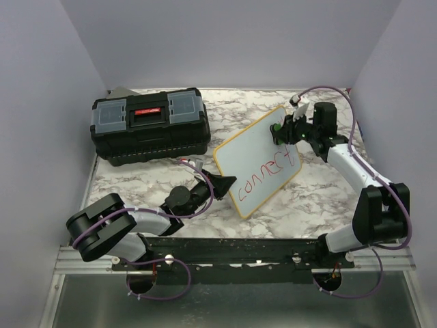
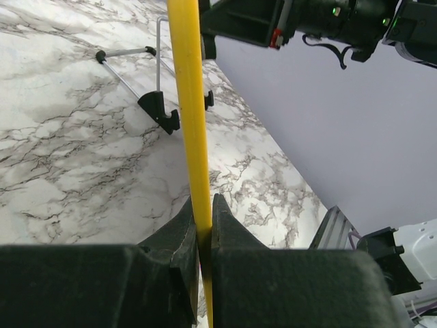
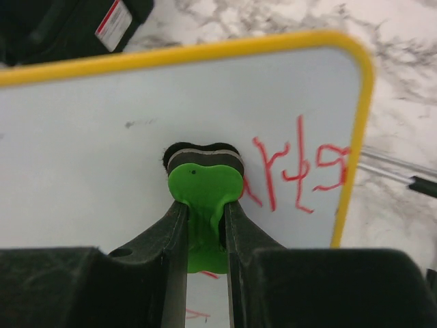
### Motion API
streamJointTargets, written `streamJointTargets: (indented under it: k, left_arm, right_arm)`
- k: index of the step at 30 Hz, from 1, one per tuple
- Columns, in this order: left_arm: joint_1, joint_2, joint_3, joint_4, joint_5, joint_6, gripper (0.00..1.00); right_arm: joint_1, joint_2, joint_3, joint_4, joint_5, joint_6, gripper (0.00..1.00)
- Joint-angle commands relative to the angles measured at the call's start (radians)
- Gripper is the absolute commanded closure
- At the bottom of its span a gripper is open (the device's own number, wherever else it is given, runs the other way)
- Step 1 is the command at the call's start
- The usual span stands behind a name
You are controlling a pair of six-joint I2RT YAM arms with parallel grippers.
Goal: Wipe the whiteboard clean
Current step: Erase the whiteboard at the center of the board.
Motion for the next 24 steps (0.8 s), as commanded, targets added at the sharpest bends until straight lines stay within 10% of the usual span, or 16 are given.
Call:
streamJointTargets:
  k: [1, 7, 16, 24]
  left_arm:
    - [-0.022, -0.007, 0.002, 0.067, 0.125, 0.03, 1.0]
    - [-0.022, -0.008, -0.008, 0.076, 0.123, 0.032, 1.0]
    - [-0.022, 0.006, -0.007, 0.095, 0.126, 0.028, 1.0]
    - [-0.022, -0.017, -0.009, 0.066, 0.122, 0.035, 1.0]
  right_arm:
    - [0.006, 0.029, 0.058, 0.146, 0.247, 0.124, 0.99]
    - [0.003, 0.024, 0.003, 0.068, 0.288, 0.014, 0.99]
    - [0.003, 0.023, -0.039, -0.145, -0.154, -0.21, 0.99]
    - [0.003, 0.059, 0.064, 0.068, 0.113, 0.078, 0.99]
